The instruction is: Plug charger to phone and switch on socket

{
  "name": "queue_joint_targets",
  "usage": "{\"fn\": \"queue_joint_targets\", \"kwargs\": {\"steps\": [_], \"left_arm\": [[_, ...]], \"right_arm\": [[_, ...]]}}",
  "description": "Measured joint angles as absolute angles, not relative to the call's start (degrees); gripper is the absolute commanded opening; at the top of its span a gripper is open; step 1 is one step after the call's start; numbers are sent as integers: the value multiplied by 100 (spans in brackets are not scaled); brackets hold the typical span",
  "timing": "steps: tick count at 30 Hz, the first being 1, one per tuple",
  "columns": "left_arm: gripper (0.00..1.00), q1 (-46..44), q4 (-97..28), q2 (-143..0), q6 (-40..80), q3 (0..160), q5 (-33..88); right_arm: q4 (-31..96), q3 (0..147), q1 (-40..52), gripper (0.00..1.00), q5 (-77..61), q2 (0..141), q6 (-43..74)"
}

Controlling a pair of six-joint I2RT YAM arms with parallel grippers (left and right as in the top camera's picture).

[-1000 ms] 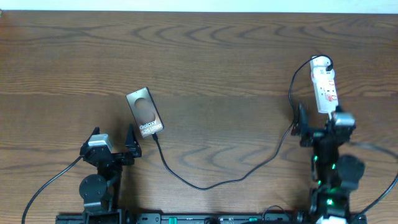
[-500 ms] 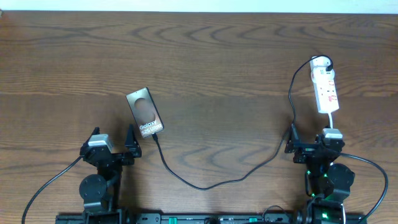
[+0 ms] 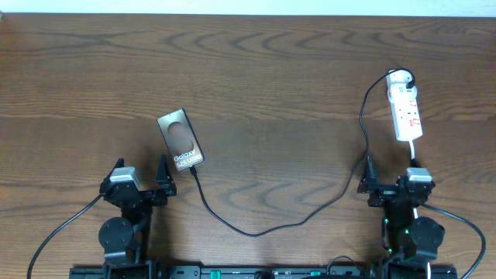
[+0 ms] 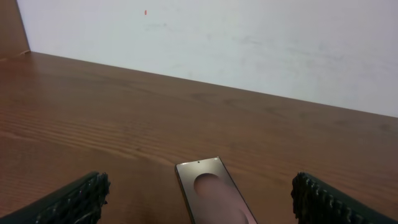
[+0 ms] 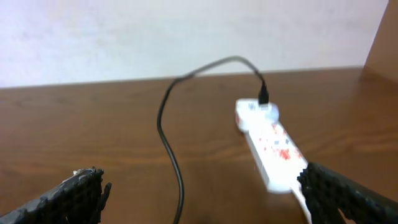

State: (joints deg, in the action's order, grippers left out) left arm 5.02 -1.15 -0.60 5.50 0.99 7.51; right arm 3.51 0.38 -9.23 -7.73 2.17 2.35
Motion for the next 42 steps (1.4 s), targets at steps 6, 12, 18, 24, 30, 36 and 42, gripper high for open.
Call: {"fn": "queue_joint_targets", "kwargs": {"steps": [6,12,18,24,30,36,42], "left_arm": [[95,502,-115,-60,550,99,751],[95,502,-115,-60,550,99,751],[95,502,-115,-60,550,99,751],[95,502,-115,-60,550,99,751],[95,502,-115,-60,550,99,751],[95,502,-115,-60,550,99,751],[95,502,-115,-60,550,99,751]], "right_arm": [[351,40,-834,99,-738,73,235],[388,40,-530,99,-395,71,233],[401,38,-276,99,-25,71,233],[390,38,-119,99,217,71,233],[384,38,-1,99,268,71,233],[386,40,-1,99,281,71,233],[384,38,-1,99,281,71,233]]}}
